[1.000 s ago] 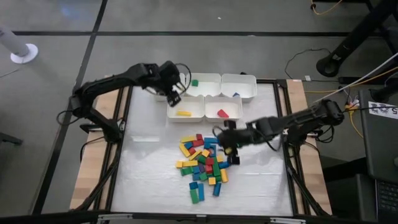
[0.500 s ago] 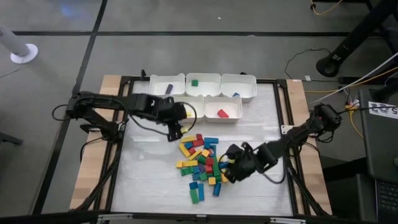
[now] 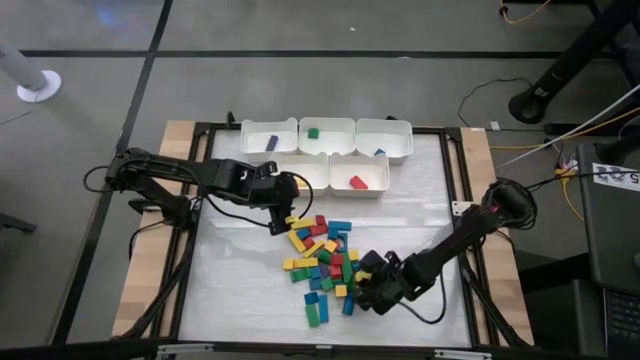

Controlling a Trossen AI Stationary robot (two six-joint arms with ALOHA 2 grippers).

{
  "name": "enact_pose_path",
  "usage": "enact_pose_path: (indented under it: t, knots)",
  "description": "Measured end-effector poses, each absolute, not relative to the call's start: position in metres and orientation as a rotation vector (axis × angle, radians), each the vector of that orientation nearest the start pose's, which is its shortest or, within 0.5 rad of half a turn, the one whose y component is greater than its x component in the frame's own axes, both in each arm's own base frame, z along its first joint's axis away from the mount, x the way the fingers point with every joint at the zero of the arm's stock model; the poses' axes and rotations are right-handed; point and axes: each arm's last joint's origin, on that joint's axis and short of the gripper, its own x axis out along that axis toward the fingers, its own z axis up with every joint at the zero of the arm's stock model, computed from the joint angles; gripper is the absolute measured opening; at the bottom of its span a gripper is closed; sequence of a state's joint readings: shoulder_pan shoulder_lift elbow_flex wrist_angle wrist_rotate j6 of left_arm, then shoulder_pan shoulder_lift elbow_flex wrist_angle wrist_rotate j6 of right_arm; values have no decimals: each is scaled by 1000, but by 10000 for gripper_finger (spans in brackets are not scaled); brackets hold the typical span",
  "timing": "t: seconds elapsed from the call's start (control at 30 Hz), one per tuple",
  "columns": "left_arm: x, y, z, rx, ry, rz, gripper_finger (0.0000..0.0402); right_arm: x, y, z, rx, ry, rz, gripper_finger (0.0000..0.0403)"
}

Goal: Sort blocks
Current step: Put the yellow block into the bottom left bin

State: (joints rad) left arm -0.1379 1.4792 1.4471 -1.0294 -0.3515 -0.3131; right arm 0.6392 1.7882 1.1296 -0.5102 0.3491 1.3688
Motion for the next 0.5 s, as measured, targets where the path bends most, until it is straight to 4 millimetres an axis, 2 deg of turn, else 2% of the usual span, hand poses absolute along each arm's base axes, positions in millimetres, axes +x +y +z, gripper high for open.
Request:
enact_pose_path:
  t: [0.4, 0.5]
  knots:
    - [288, -30, 336, -28, 985, 352, 209, 288, 204, 136, 671, 1025, -518, 179]
    - [286, -36, 336, -29, 989, 344, 209, 289, 204, 133, 662, 1029, -525, 177]
